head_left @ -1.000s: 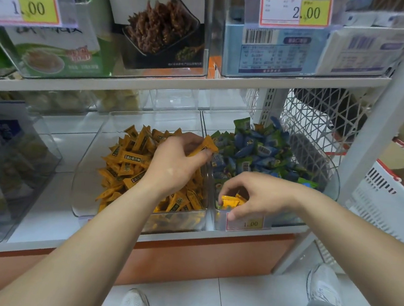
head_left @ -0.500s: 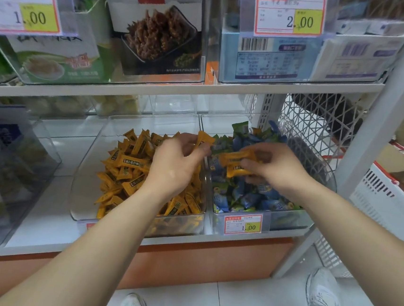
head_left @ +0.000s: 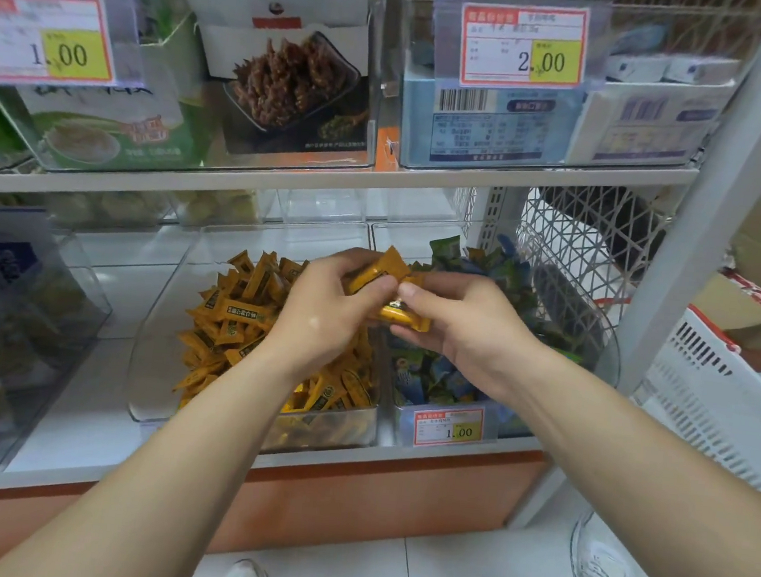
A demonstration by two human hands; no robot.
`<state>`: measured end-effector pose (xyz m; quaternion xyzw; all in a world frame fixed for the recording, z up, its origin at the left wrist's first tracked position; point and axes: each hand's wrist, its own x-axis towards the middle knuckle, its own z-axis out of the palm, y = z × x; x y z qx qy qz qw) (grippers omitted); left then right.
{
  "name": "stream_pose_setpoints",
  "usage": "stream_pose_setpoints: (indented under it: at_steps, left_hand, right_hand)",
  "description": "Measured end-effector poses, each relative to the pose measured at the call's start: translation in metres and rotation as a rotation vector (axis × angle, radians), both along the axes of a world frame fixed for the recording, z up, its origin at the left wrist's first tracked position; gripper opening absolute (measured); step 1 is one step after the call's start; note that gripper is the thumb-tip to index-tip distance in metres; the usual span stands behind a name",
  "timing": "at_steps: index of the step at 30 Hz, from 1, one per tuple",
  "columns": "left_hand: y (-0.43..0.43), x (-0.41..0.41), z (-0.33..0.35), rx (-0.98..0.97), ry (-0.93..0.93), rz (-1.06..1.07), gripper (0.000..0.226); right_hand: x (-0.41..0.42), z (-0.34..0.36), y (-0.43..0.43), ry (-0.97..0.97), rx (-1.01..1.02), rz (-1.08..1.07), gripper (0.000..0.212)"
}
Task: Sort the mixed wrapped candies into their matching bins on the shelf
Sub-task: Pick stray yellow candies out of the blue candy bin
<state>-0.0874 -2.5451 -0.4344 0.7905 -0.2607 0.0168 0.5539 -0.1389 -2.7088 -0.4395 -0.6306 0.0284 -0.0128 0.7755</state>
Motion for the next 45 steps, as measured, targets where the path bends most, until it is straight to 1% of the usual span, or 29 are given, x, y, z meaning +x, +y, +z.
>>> stream_pose_setpoints:
  at_steps: [1,2,5,6,7,9,10,11,13,15,16,18,19,20,22,24,26,28,30,32,33,34,36,37,38,40,42,43,45]
  left_hand:
    - [0.004,0.003,-0.001,0.022,-0.02,0.027,0.011]
    - [0.009,0.008,-0.002,0.066,-0.055,0.074,0.012]
    - [0.026,0.022,-0.008,0.245,-0.167,0.289,0.023]
    - [0.033,0.027,-0.01,0.291,-0.183,0.335,0.03]
    - [0.039,0.031,-0.013,0.351,-0.185,0.351,0.038]
    - [0.044,0.034,-0.013,0.554,-0.172,0.359,0.057]
    - [0.044,0.034,-0.013,0.647,-0.18,0.37,0.065]
    - [0.042,0.033,-0.01,0.689,-0.2,0.381,0.067]
    - [0.032,0.023,-0.001,0.61,-0.291,0.381,0.056]
    - [0.012,0.006,0.007,0.492,-0.383,0.303,0.037]
    - [-0.001,-0.004,0.009,0.468,-0.374,0.216,0.029]
    - [-0.032,-0.023,0.008,0.471,-0.255,0.001,0.016]
    - [-0.047,-0.029,0.006,0.488,-0.181,-0.092,0.015]
    - [-0.061,-0.033,0.002,0.525,-0.109,-0.165,0.017]
    - [-0.085,-0.036,-0.012,0.675,0.001,-0.259,0.02]
    - [-0.1,-0.032,-0.025,0.833,0.099,-0.291,0.021]
    - [-0.106,-0.025,-0.034,0.851,0.238,-0.278,0.02]
    - [-0.109,-0.021,-0.038,0.843,0.286,-0.287,0.024]
    - [-0.113,-0.02,-0.04,0.87,0.347,-0.345,0.031]
    - [-0.112,-0.02,-0.044,0.886,0.407,-0.43,0.029]
    - [-0.112,-0.019,-0.047,0.913,0.414,-0.467,0.035]
    - [-0.112,-0.017,-0.05,0.963,0.406,-0.503,0.051]
    - [-0.114,-0.015,-0.058,1.067,0.318,-0.504,0.084]
    - [-0.114,-0.015,-0.06,1.092,0.25,-0.478,0.09]
    - [-0.115,-0.016,-0.062,1.096,0.19,-0.44,0.089]
    - [-0.116,-0.017,-0.064,1.084,0.117,-0.376,0.075]
    - [-0.118,-0.014,-0.064,1.079,0.134,-0.358,0.059]
    - [-0.118,-0.013,-0.062,1.086,0.161,-0.372,0.058]
    - [-0.118,-0.012,-0.059,1.117,0.225,-0.405,0.072]
  right_hand:
    - [-0.001,0.003,-0.002,-0.003,-0.017,0.03,0.024]
    - [-0.001,0.005,-0.007,-0.018,-0.105,0.021,0.024]
    - [0.0,0.011,-0.036,-0.129,-0.71,-0.17,0.02]
    - [-0.001,0.013,-0.05,-0.143,-0.826,-0.224,0.018]
    - [-0.003,0.013,-0.064,-0.134,-0.893,-0.261,0.017]
    - [-0.006,0.009,-0.092,-0.1,-1.06,-0.317,0.019]
    - [-0.008,0.006,-0.103,-0.08,-1.143,-0.323,0.021]
    - [-0.01,0.002,-0.111,-0.063,-1.194,-0.315,0.023]
    - [-0.014,-0.005,-0.117,-0.05,-1.255,-0.254,0.029]
    - [-0.019,-0.011,-0.115,-0.092,-1.323,-0.146,0.033]
    - [-0.021,-0.014,-0.114,-0.133,-1.363,-0.1,0.028]
    - [-0.026,-0.018,-0.112,-0.167,-1.409,0.009,0.008]
    - [-0.028,-0.019,-0.111,-0.141,-1.418,0.069,0.009]
    - [-0.029,-0.02,-0.112,-0.111,-1.426,0.128,0.01]
    - [-0.03,-0.021,-0.116,-0.021,-1.497,0.221,0.008]
    - [-0.031,-0.021,-0.119,0.03,-1.561,0.279,0.019]
    - [-0.031,-0.021,-0.121,0.064,-1.578,0.331,0.032]
    - [-0.029,-0.027,-0.123,0.101,-1.577,0.371,0.042]
    - [-0.027,-0.032,-0.126,0.159,-1.574,0.393,0.05]
    - [-0.027,-0.035,-0.127,0.203,-1.565,0.411,0.06]
    - [-0.028,-0.035,-0.126,0.223,-1.554,0.424,0.066]
    - [-0.028,-0.036,-0.126,0.233,-1.542,0.437,0.072]
    - [-0.03,-0.035,-0.126,0.241,-1.53,0.468,0.081]
    - [-0.031,-0.034,-0.125,0.239,-1.542,0.488,0.086]
    - [-0.032,-0.033,-0.125,0.23,-1.556,0.506,0.09]
    - [-0.035,-0.033,-0.124,0.214,-1.56,0.506,0.095]
    - [-0.037,-0.035,-0.125,0.197,-1.548,0.478,0.096]
    - [-0.037,-0.037,-0.125,0.187,-1.546,0.463,0.095]
    - [-0.037,-0.04,-0.126,0.161,-1.552,0.438,0.088]
